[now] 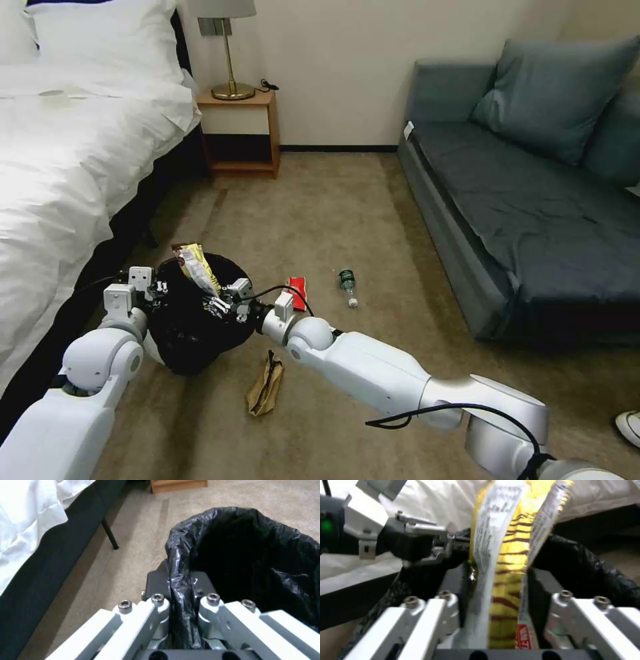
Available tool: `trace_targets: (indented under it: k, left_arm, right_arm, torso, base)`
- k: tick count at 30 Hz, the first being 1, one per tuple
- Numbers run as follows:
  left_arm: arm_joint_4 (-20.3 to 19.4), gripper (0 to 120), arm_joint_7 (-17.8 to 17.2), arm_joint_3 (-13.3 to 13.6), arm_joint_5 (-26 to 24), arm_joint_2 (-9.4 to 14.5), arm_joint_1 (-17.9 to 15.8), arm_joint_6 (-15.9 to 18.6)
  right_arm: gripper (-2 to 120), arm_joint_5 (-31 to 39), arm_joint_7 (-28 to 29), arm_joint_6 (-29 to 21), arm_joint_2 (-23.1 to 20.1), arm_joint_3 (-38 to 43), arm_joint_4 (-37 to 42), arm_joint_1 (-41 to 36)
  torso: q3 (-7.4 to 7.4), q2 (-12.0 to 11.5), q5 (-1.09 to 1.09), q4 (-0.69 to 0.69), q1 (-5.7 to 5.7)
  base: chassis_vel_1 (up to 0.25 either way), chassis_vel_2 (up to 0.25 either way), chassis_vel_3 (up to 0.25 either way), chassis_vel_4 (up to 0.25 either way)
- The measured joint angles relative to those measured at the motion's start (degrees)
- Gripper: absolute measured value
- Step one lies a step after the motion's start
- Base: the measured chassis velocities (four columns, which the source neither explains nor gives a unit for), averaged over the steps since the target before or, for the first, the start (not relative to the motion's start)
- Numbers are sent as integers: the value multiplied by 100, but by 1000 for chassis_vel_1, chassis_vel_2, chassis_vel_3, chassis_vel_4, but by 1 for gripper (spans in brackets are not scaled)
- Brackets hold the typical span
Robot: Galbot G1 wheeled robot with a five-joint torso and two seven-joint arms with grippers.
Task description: Pick up the trash bin, then pick up the garbage on the floor and place it into the trash bin.
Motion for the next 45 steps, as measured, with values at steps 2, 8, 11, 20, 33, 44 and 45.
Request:
trace_targets:
  k: [2, 8, 11, 20, 33, 44, 45]
  left_arm:
    - [-13, 5, -1, 1, 0, -15, 5, -1]
    - [-29, 5, -4, -5, 0, -21, 20, -10]
    - [-44, 5, -6, -25, 0, -15, 33, -21]
    - [-54, 5, -7, -149, -25, 42, 71, -43]
    - [-136, 5, 11, -387, -53, 186, 253, -69]
    - [-240, 5, -16, -435, -89, 216, 311, -69]
    - [-240, 5, -22, -435, -92, 216, 307, -69]
  right_arm:
    - [48, -2, 27, -13, 2, 12, 19, 19]
    - [66, -11, 41, -29, -8, 14, 38, 23]
    - [79, -26, 58, -55, -31, 19, 92, 0]
    - [100, -125, 225, -113, -131, 46, 393, -203]
    - [100, 10, 1339, -942, -1042, 197, 1772, -467]
    - [100, -178, 1791, -1585, -1366, 332, 1503, -816]
    - [100, -195, 1818, -1627, -1342, 336, 1431, -867]
  torso:
    - [0, 0, 0, 0, 0]
    - [0, 0, 0, 0, 0]
    - [-1, 0, 0, 0, 0]
    - [0, 0, 0, 0, 0]
    - [-1, 0, 1, 0, 0]
    - [-1, 0, 1, -1, 0]
    - [0, 0, 1, 0, 0]
  base:
    - [0, 0, 0, 0]
    - [0, 0, 0, 0]
    - [0, 0, 0, 0]
    - [0, 0, 0, 0]
    - [0, 0, 0, 0]
    - [0, 0, 0, 0]
    - [0, 0, 0, 0]
